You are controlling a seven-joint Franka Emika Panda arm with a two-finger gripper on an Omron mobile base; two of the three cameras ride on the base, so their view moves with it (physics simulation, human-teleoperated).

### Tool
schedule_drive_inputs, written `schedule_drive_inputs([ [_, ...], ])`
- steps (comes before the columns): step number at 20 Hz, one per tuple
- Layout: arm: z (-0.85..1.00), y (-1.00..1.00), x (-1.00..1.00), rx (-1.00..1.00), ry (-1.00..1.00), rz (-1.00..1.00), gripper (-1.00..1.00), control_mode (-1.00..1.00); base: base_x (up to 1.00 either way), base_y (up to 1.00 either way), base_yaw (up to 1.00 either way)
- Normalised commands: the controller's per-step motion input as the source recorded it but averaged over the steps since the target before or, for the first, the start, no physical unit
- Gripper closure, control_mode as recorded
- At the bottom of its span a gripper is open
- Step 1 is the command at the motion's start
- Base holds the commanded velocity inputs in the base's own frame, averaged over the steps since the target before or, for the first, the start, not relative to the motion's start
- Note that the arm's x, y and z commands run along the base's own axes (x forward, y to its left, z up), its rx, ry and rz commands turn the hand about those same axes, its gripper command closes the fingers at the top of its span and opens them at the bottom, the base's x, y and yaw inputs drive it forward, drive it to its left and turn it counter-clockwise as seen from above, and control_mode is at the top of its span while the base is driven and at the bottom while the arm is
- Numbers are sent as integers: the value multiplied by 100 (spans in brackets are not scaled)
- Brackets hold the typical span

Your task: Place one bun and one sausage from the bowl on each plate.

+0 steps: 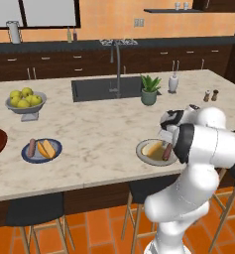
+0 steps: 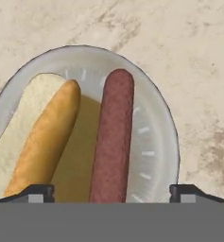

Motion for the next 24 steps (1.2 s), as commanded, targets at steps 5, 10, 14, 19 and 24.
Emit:
schedule_drive_inputs([
  [5,100,0,-100,0,-7,0,-100,-100,0,0,0],
  [10,90,-29,-100,-6,0,-5,-100,-100,0,0,0],
  [14,60,-48,-100,-8,1,-8,-100,-100,0,0,0],
  [19,30,-59,-100,-5,3,-6,-100,-100,0,0,0],
  [24,4,-33,-100,-5,10,-2,-100,-100,0,0,0],
])
